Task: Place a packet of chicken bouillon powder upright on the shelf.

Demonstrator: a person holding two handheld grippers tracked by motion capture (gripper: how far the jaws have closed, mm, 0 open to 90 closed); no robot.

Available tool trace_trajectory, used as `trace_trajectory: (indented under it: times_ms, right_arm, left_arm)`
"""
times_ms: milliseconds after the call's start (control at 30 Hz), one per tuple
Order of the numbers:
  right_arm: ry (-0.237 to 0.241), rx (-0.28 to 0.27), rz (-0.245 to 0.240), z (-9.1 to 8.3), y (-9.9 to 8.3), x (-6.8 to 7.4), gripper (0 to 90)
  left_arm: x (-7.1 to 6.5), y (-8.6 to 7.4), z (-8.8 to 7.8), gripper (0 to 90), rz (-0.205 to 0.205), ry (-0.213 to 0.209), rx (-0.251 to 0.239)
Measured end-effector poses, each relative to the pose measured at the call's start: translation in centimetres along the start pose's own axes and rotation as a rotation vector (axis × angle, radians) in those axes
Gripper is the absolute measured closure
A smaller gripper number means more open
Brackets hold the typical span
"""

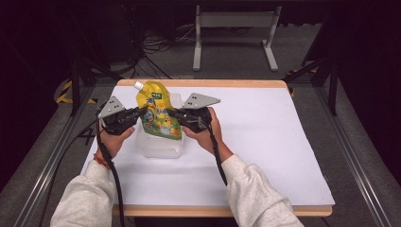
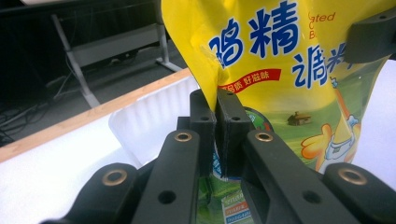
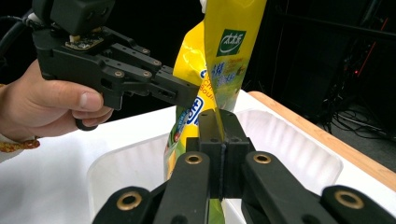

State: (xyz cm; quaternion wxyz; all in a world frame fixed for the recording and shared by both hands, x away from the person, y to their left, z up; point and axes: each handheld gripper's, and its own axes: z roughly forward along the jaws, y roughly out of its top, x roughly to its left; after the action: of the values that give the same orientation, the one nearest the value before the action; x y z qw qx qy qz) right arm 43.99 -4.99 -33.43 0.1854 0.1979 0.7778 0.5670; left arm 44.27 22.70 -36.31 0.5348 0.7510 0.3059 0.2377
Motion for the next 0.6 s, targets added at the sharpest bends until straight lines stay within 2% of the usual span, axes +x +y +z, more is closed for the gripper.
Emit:
trace_trajectory:
  times_ms: [167, 267, 333, 400, 500, 600]
  right_arm:
    - [0.003, 0.003, -0.01, 0.3, -0.3, -0.2, 90.0]
    - [0.005, -0.003, 0.005, 0.4, -0.7, -0.5, 90.0]
    - [0.005, -0.003, 0.014, 0.5, -1.0, -0.6, 90.0]
    - [0.011, 0.004, 0.017, 0.5, -1.4, -0.5, 90.0]
    - [0.024, 0.005, 0.02, 0.5, -1.6, -0.3, 90.0]
    - [0.025, 0.014, 0.015, 0.6, -1.9, 0.1, 90.0]
  left_arm:
    - [0.1, -0.1, 0.1, 86.7, -0.001, -0.007, 0.019]
    - [0.1, -0.3, 0.1, 86.9, -0.001, -0.009, 0.024]
    - [-0.1, -0.7, 0.3, 87.0, 0.015, -0.005, 0.036]
    - [-0.2, -1.2, 0.3, 87.3, 0.013, -0.01, 0.04]
    - [0.1, -1.5, 0.0, 87.1, -0.016, -0.031, 0.03]
    - [-0.1, -1.5, -0.2, 87.0, 0.002, -0.023, 0.05]
